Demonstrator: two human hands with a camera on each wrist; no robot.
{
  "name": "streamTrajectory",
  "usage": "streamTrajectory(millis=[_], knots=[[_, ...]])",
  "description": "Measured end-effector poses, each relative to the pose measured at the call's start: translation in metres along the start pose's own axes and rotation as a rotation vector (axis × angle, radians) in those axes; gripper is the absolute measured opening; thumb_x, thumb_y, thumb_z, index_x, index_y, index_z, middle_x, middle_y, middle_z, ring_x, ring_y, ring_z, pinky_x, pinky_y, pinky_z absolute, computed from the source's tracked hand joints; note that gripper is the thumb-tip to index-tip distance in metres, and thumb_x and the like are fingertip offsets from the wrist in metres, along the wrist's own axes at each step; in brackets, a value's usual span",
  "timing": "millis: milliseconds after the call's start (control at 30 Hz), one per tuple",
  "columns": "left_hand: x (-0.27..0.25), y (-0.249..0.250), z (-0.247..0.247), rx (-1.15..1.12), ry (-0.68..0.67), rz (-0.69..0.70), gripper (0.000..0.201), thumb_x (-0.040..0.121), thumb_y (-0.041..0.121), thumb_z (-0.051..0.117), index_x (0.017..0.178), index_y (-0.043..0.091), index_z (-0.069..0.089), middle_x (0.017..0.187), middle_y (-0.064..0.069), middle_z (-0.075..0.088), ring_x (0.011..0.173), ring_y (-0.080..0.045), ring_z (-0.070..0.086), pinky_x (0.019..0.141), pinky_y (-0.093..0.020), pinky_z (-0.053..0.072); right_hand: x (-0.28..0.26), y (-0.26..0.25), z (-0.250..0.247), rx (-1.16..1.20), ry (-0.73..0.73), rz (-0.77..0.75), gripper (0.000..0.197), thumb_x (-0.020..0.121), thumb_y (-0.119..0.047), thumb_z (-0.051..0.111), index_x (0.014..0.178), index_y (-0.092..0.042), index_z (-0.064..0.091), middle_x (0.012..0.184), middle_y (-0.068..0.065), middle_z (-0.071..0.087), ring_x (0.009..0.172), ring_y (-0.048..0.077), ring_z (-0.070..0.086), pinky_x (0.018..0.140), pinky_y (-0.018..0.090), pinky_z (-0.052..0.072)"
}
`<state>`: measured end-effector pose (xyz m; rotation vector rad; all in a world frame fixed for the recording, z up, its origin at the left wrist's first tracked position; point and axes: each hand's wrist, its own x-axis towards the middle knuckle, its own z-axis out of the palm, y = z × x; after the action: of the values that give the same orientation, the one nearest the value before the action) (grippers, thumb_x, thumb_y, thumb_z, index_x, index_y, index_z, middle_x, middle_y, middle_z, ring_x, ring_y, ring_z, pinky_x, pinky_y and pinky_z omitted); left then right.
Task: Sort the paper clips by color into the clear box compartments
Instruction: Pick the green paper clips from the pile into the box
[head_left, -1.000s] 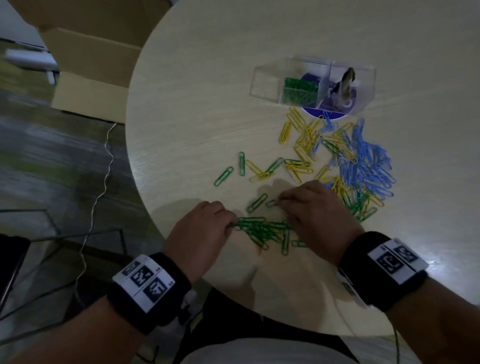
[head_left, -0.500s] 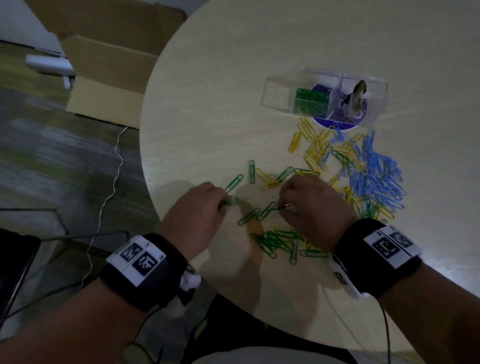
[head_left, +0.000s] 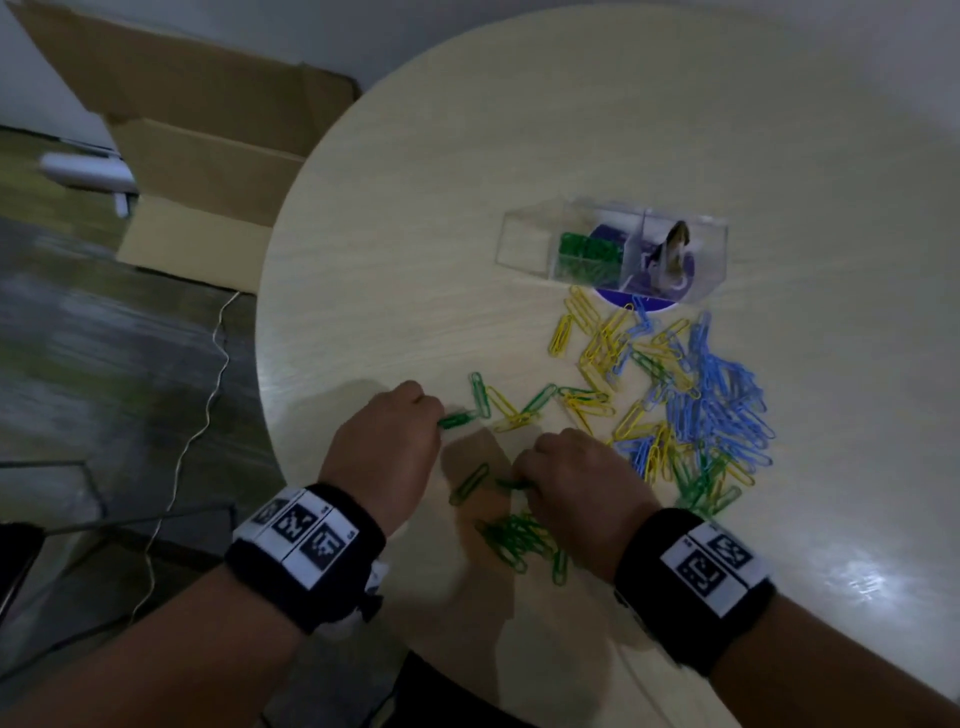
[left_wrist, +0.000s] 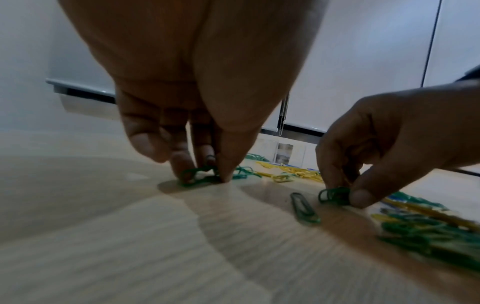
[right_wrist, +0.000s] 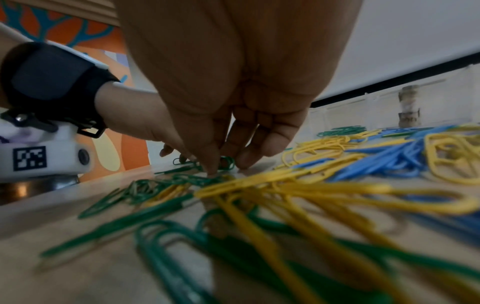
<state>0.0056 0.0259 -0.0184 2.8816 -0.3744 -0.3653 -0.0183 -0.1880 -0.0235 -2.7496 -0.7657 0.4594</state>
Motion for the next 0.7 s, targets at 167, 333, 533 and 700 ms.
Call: streamTrajectory(millis=[167, 333, 533, 700], knots=[[0.003, 0.006, -0.002, 0.114, -0.095, 0.007, 0.018, 0.077, -0.002, 0.067, 0.089, 0.009, 0.058, 0.088, -0.01, 0.051, 0.07, -0.024, 0.053, 0.05, -0.033, 0.044, -0.009, 0.012, -0.016, 0.1, -0.001, -0.013, 0.013, 0.063, -0.016, 0.066, 0.076, -0.019, 0.064, 0.071, 0.004, 0.059, 0.066, 0.03, 0.059, 0.056, 0.035, 0.05], [0.005, 0.008, -0.01, 0.114, -0.112, 0.07, 0.022, 0.073, 0.002, 0.073, 0.08, 0.014, 0.056, 0.072, -0.004, 0.053, 0.059, -0.02, 0.052, 0.045, -0.032, 0.045, -0.01, 0.053, -0.065, 0.372, 0.252, 0.169, 0.014, 0.075, -0.016, 0.065, 0.086, -0.024, 0.068, 0.08, -0.003, 0.065, 0.074, 0.017, 0.063, 0.067, 0.031, 0.051], [0.078, 0.043, -0.066, -0.253, 0.149, 0.023, 0.008, 0.093, 0.027, 0.059, 0.094, 0.02, 0.06, 0.085, 0.0, 0.064, 0.076, -0.02, 0.061, 0.067, -0.036, 0.049, 0.024, 0.117, -0.122, 0.521, 0.45, 0.474, 0.014, 0.075, -0.016, 0.071, 0.086, -0.025, 0.07, 0.072, -0.009, 0.066, 0.071, 0.005, 0.06, 0.063, 0.01, 0.039], [0.157, 0.082, -0.081, -0.433, 0.23, -0.023, 0.015, 0.092, 0.026, 0.062, 0.1, 0.014, 0.066, 0.095, -0.006, 0.07, 0.078, -0.027, 0.067, 0.074, -0.041, 0.055, 0.069, 0.137, -0.136, 0.507, 0.442, 0.55, 0.014, 0.076, -0.016, 0.061, 0.088, -0.023, 0.067, 0.081, -0.003, 0.069, 0.078, 0.017, 0.062, 0.066, 0.024, 0.041]])
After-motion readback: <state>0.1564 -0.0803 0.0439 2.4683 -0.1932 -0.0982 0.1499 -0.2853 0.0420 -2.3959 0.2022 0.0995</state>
